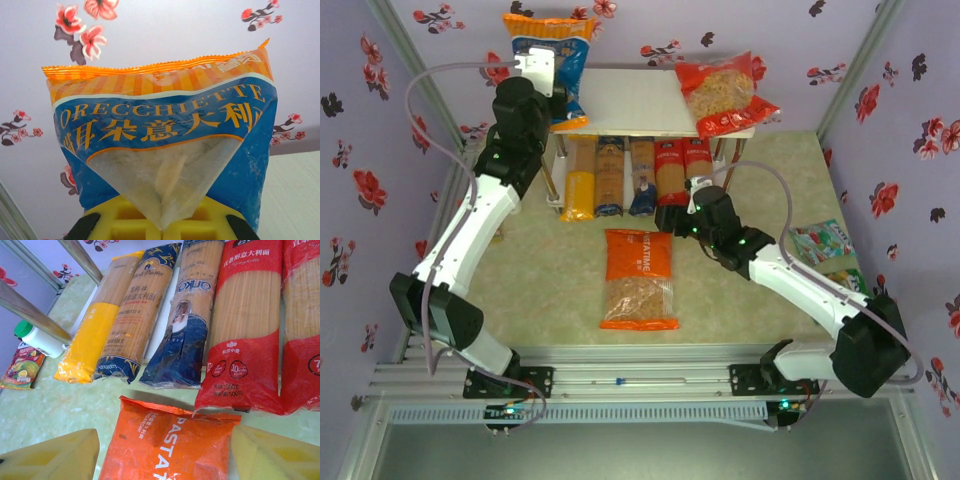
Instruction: Place and organize the pasta boxes and bags onto the shelf
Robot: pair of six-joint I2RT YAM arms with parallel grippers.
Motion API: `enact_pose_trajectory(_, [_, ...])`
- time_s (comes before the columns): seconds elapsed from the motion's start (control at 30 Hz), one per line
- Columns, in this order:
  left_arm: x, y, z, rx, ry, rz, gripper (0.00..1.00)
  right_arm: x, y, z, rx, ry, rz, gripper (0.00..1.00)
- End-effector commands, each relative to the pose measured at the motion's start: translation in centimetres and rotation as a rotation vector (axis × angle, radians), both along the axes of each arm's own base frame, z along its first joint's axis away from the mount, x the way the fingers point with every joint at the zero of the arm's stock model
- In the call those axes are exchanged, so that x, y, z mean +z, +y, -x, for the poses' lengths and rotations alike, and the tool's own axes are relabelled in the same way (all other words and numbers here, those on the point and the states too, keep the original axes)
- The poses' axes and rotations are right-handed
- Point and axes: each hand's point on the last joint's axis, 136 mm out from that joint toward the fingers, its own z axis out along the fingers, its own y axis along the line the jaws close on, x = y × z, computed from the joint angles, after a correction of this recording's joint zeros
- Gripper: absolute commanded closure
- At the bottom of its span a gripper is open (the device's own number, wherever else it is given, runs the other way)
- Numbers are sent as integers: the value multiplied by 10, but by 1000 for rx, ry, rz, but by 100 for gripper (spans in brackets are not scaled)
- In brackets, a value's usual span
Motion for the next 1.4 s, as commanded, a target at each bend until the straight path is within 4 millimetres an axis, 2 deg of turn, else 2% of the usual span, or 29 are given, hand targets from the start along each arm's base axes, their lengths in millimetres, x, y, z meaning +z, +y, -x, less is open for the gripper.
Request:
enact_pose_trajectory(0.0, [70,4,13,-38,-211,150,100,19,11,-5,27,-41,-29,29])
enact_pose_trajectory(0.1, [65,1,10,-59,-204,178,100,16,14,-7,33,-32,-30,29])
enact_pose_trajectory(0.47, [81,-3,17,-114,-238,263,100,7,24,-9,52,-4,-25,29])
enact_pose_trajectory(0.63, [78,-9,12,-140,-232,309,100,4,26,-9,57,3,-22,29])
enact_pose_trajectory(0.93, [50,-25,-9,-166,-154,330,100,1,24,-8,57,6,-10,29])
enact_pose_trajectory(1.13, [12,-34,-22,-163,-70,318,100,-3,26,-9,62,13,-11,29])
enact_pose_trajectory(1.17, [5,-36,-23,-163,-57,313,96,-4,27,-9,63,16,-12,29])
enact_pose_trajectory(1.3, [-17,-40,-29,-160,-15,305,67,-5,28,-10,66,22,-12,29])
enact_pose_trajectory(1.37, [-25,-41,-30,-160,2,302,63,-5,28,-10,66,20,-13,29])
